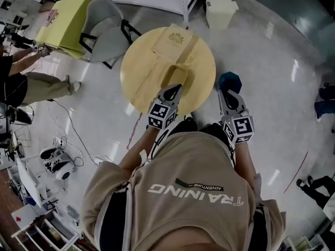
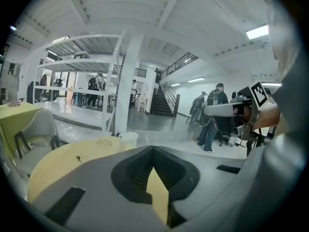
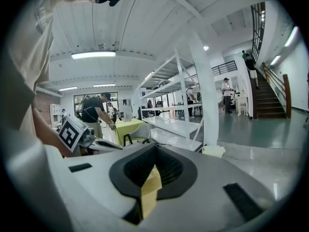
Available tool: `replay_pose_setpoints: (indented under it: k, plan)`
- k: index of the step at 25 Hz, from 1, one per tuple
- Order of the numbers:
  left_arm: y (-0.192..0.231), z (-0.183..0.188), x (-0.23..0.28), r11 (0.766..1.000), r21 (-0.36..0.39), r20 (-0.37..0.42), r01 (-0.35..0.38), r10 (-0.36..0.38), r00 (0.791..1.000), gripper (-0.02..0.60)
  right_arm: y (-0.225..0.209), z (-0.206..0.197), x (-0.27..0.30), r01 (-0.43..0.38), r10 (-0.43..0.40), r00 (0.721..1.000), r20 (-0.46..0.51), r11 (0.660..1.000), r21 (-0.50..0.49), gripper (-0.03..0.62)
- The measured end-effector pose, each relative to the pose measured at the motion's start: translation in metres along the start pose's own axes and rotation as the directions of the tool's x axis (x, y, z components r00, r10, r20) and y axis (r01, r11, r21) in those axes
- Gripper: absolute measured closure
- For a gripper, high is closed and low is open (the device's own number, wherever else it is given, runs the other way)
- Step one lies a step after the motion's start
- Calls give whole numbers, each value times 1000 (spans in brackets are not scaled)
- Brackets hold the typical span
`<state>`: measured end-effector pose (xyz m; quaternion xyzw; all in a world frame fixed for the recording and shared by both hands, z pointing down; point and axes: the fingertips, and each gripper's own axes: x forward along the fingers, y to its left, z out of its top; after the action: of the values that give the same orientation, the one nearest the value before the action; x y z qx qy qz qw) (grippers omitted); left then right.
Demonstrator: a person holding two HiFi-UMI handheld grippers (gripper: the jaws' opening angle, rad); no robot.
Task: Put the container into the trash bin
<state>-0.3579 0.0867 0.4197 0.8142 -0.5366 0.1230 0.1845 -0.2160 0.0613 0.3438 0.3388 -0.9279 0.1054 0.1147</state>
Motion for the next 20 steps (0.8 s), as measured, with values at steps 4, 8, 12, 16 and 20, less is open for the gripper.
replay_pose_setpoints:
  k: [4,8,12,16,20]
  plan:
    - [5,-15,12,1000,-21,-19,-1,1,1000,580,1,-7,8,-30,30,999,-24,1000,2,595]
    - [14,-28,21,998,-35,-63,-58,55,996,580,-2,-15,13,-63,63,997,-47,998,0,595]
    - [23,-45,31,993,-47,-129,-106,100,987,580,-8,-23,22,-90,90,993,-72,996,2,595]
    - [33,-70,49,992,-54,-213,-117,103,972,580,-15,-40,39,-110,111,989,-99,994,12,595]
    - [43,-100,67,991,-59,-308,-122,98,946,499,-20,-62,52,-127,131,982,-134,991,36,595]
